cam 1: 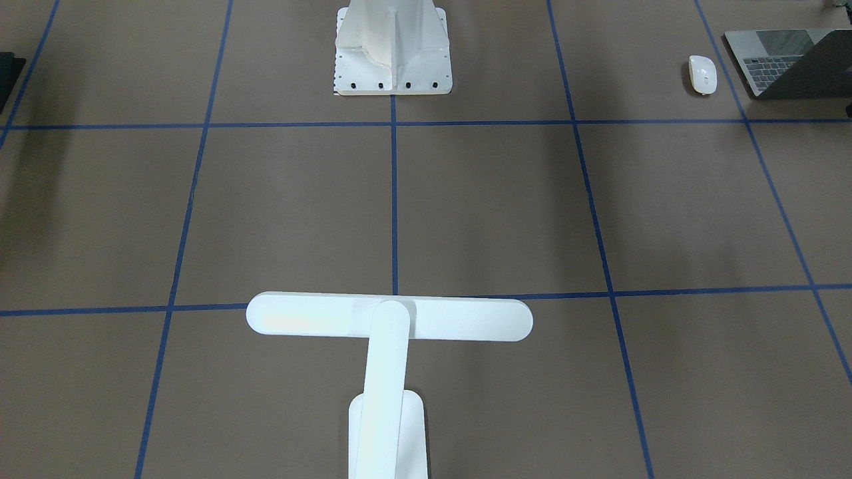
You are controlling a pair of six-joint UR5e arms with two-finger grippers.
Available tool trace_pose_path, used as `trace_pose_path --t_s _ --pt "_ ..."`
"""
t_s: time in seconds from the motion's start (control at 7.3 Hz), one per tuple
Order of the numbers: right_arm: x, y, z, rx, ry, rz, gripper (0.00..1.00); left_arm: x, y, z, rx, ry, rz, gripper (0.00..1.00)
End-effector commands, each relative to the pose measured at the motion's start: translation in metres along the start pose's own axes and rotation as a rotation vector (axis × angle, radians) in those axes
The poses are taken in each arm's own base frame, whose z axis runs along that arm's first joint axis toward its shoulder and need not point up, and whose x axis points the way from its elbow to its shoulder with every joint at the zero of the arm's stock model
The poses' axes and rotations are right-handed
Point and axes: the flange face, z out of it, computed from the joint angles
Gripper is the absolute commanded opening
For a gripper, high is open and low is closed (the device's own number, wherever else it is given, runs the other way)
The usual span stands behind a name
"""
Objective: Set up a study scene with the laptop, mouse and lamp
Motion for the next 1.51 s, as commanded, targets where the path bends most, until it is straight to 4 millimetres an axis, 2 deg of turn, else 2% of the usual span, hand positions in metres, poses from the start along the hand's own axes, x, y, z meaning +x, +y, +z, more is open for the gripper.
trace_pose_path --t_s 0.0,0.68,0.82,1.23,1.37 --pt "0.000 0.000 0.000 0.000 0.001 0.000 1.00 0.000 0.000 -0.002 0.005 -0.001 0.009 1.00" --pt "0.000 0.000 -0.001 0.001 0.001 -0.001 1.00 -0.002 -0.003 -0.002 0.003 -0.007 0.005 1.00" --pt "0.000 0.000 -0.001 0.001 0.001 -0.001 1.00 -0.007 -0.004 -0.012 0.027 -0.017 -0.007 1.00" --pt "0.000 0.001 0.000 -0.001 0.001 0.001 1.00 -0.034 0.009 -0.034 0.075 -0.037 -0.084 1.00" --pt "0.000 0.001 0.000 -0.001 0.001 0.001 1.00 -0.061 0.021 -0.034 0.079 -0.042 -0.160 1.00"
